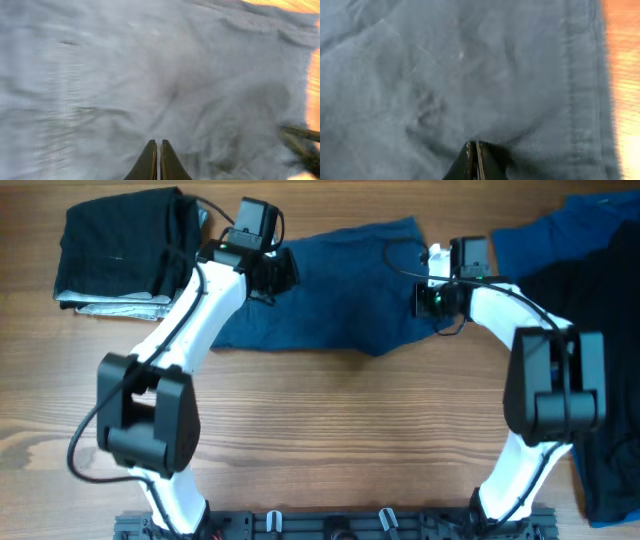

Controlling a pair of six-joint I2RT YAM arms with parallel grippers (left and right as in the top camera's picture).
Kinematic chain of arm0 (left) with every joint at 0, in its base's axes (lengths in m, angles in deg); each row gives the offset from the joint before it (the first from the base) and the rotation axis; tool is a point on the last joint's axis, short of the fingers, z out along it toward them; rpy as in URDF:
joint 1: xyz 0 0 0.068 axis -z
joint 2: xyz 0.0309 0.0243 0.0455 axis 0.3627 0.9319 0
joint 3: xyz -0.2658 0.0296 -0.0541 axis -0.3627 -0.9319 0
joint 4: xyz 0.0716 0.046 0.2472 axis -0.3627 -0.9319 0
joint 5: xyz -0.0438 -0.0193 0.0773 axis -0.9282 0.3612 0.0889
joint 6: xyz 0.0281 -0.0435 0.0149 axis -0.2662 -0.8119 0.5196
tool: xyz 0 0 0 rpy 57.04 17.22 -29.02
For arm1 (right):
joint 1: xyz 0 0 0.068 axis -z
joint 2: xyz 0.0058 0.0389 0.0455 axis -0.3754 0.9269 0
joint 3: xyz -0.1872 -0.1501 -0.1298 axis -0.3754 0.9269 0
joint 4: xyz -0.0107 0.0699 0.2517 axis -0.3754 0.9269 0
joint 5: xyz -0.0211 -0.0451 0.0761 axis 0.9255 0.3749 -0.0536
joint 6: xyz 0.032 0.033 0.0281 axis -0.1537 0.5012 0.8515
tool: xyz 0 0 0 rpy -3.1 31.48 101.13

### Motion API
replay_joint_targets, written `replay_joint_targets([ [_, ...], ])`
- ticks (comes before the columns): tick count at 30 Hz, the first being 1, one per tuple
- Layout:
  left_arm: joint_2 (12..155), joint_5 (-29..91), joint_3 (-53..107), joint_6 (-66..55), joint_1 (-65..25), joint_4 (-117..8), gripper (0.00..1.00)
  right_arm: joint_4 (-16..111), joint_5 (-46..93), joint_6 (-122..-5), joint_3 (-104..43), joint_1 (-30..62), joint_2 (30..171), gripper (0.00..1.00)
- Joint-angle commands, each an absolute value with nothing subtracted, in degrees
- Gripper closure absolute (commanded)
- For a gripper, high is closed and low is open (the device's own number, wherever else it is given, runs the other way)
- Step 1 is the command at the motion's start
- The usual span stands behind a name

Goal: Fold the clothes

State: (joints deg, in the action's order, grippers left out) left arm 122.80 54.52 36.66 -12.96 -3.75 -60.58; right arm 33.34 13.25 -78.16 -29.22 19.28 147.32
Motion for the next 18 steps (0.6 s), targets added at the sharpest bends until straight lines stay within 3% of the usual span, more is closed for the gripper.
replay_joint_targets([
  [1, 122.5, 67.3, 36.6, -13.0, -4.9, -64.2, 0.96, 34.9, 18.6, -79.0, -29.6, 18.5, 152.8, 0.96],
  [13, 122.5, 68.7, 36.6, -12.9, -12.8, -71.9, 0.96, 65.5, 37.2, -60.7, -29.7, 19.1, 151.4, 0.96],
  [18, 122.5, 68.4, 36.6, -12.6, -13.0, -71.9, 0.95, 64.4, 35.9, -64.4, -30.6, 19.1, 151.3, 0.96],
])
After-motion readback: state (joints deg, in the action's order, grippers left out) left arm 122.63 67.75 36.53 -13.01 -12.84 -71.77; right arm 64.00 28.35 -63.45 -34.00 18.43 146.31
